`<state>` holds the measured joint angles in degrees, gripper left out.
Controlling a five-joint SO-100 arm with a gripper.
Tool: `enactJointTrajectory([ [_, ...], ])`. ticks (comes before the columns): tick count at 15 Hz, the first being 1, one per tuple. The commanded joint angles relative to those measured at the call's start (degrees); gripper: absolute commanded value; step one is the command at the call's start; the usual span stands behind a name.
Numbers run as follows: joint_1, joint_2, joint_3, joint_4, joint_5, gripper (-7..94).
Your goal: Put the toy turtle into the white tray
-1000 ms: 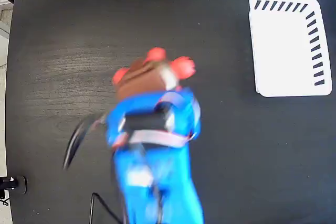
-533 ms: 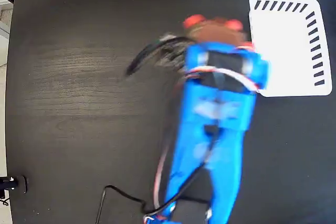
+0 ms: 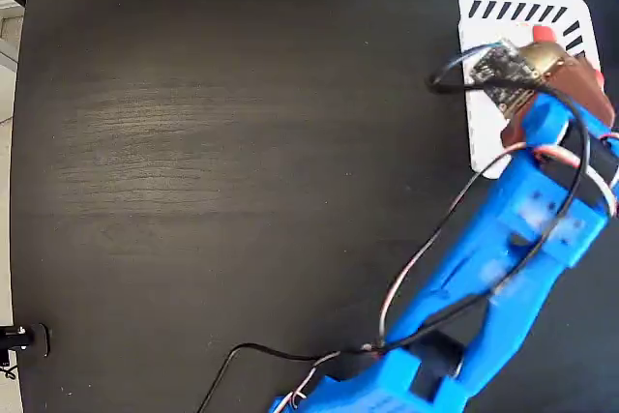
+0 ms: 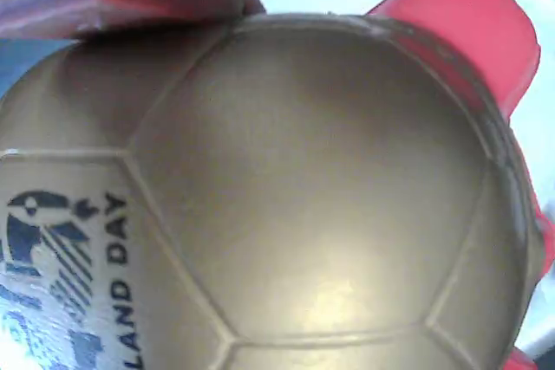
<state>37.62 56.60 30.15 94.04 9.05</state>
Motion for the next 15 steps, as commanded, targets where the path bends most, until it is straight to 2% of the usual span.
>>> enactJointTrajectory([
  [1,0.6,-2.0,-6.9,0.4,2.6,0],
  [7,1.1,-14.6,-17.8,-0.6,6.4,0],
  [11,2.0,-18.9,-21.0,-0.8,6.4,8],
  [13,2.6,-19.6,-20.5,-1.1,6.4,20],
  [15,2.7,-20.2,-20.2,-0.9,5.4,41],
])
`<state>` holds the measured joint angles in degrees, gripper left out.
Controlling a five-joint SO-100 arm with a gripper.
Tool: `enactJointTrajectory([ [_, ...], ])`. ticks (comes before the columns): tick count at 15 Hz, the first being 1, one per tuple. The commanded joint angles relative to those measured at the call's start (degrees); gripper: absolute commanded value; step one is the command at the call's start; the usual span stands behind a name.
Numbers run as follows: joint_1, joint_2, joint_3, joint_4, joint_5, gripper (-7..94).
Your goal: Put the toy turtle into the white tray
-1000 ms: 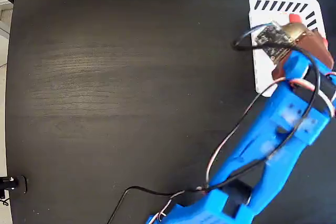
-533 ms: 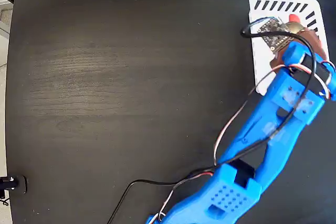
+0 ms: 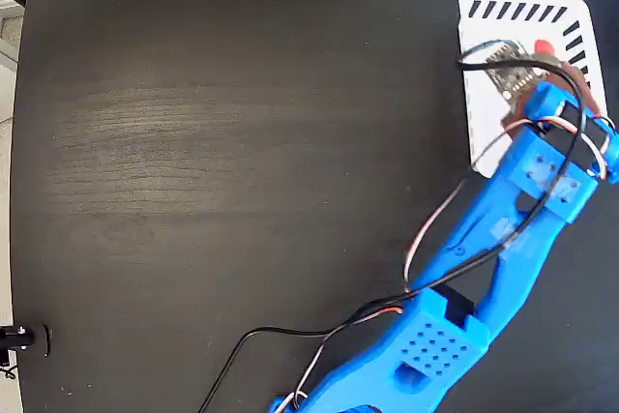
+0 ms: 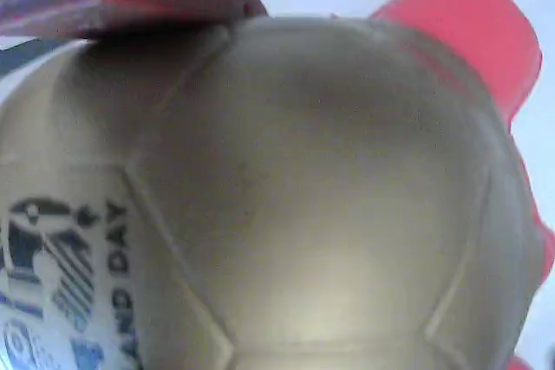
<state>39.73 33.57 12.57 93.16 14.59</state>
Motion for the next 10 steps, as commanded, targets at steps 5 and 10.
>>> enactJointTrajectory([
  [5,0.6,2.0,-2.1,0.8,-2.2,53],
  [10,0.6,0.5,-1.5,1.3,-2.4,62],
])
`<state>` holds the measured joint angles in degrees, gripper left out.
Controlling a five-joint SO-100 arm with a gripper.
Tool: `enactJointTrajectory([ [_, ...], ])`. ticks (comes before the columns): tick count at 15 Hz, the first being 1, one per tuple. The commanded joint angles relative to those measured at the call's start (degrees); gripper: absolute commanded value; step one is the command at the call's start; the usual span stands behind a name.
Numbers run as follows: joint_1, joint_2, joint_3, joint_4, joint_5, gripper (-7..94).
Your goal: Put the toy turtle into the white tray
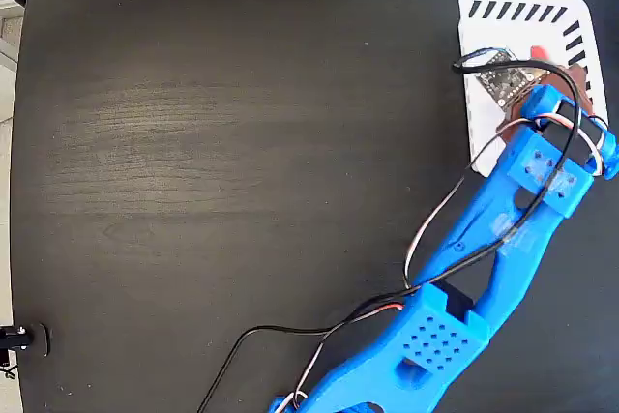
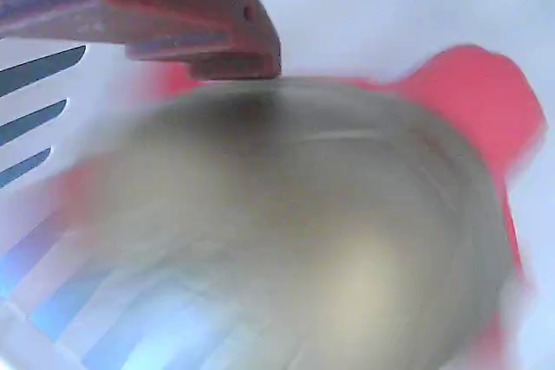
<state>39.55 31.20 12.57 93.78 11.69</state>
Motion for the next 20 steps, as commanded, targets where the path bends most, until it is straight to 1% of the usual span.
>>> enactJointTrajectory([
  [1,0.8,3.2,-1.1,0.7,0.5,62],
  [5,0.8,4.8,-1.7,0.7,0.4,62],
  [6,1.1,7.3,-1.1,0.2,1.2,58],
  [8,2.5,14.7,1.6,-1.3,4.3,44],
  [10,2.3,21.7,5.9,-1.8,5.5,29],
  [12,1.8,29.4,12.6,-4.1,7.5,18],
  [13,1.1,34.2,17.7,-6.0,8.3,11],
  [14,-0.8,39.5,24.2,-7.7,8.5,4],
  [15,-3.3,45.1,31.7,-10.3,9.3,0],
  [17,-9.4,57.6,49.0,-17.8,10.1,0],
  [20,-22.5,71.6,70.2,-26.7,9.5,0],
])
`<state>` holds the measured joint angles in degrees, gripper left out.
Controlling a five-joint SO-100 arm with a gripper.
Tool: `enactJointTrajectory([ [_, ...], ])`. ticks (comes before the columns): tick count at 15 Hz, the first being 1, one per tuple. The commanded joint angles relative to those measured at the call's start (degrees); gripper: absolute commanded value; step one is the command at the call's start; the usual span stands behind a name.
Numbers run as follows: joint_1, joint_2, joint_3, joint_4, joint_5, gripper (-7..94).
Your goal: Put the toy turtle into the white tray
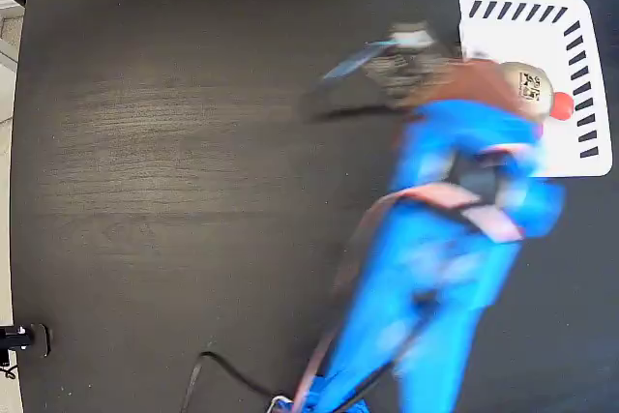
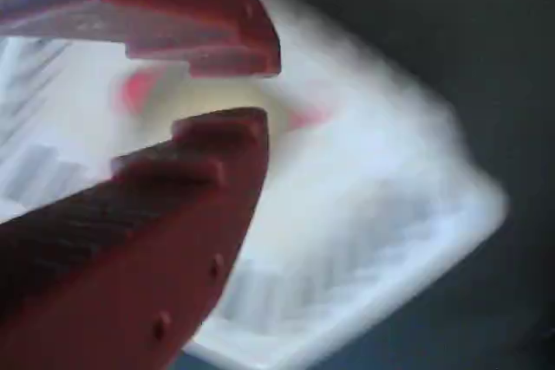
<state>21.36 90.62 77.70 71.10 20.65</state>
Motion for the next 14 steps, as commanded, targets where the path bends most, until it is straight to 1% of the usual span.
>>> enactJointTrajectory([
  [1,-9.4,15.6,10.8,-6.3,0.0,0],
  [3,-18.4,21.4,20.7,-9.6,-1.1,0],
  [5,-25.0,27.3,32.7,-12.3,-3.3,0],
  [6,-27.0,30.8,39.3,-14.2,-4.4,0],
  [8,-27.2,39.4,51.3,-18.1,-6.4,0],
  [10,-25.4,47.7,61.2,-20.2,-9.1,0],
  [12,-23.1,56.4,69.5,-20.1,-11.0,0],
  [14,-22.5,65.1,77.8,-20.0,-13.7,0],
])
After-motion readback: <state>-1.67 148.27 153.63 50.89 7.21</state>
